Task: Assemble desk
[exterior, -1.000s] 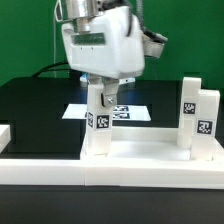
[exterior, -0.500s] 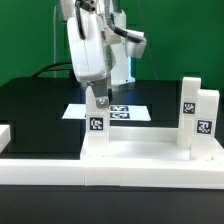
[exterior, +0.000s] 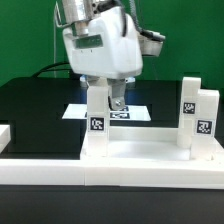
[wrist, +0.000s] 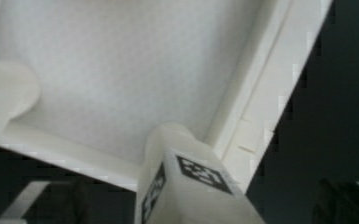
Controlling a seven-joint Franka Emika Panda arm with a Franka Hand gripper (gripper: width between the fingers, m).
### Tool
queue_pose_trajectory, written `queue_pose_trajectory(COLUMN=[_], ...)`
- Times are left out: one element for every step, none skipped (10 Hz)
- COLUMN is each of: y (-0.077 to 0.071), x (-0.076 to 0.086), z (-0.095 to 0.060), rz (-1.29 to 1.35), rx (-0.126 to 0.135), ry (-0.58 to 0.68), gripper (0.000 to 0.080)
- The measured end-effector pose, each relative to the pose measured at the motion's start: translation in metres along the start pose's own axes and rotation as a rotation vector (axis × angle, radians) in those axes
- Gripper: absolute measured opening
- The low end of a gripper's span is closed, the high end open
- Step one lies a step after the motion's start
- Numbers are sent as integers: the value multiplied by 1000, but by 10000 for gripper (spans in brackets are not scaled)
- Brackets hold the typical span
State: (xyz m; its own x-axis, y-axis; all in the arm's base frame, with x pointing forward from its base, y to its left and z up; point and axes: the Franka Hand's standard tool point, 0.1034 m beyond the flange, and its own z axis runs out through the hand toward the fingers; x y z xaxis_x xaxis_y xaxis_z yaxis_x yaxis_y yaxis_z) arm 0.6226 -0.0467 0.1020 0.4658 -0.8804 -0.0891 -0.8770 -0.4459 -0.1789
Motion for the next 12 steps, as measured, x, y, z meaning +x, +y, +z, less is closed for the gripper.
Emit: queue_pose_trajectory(y=[0,0,1,1,-1,-2,-3,-5,-3,-3,-3,-2], x=[0,1,1,2,5,4,-2,-5,-2,-3,-2,0], z=[0,0,1,1,-2,-1,1,3,2,2,2,1], rz=[-73,-135,-169,-262,-489,-659,-798,-849,-835,-818,-818,-794], rx=[-5,-6,-6,-10,-46,-72,-94,-102,-102,-101,-101,-102], ry=[2,2,2,4,23,28,17,18,19,20,20,24], gripper=[646,649,649,649,649,649,649,649,649,649,539,391])
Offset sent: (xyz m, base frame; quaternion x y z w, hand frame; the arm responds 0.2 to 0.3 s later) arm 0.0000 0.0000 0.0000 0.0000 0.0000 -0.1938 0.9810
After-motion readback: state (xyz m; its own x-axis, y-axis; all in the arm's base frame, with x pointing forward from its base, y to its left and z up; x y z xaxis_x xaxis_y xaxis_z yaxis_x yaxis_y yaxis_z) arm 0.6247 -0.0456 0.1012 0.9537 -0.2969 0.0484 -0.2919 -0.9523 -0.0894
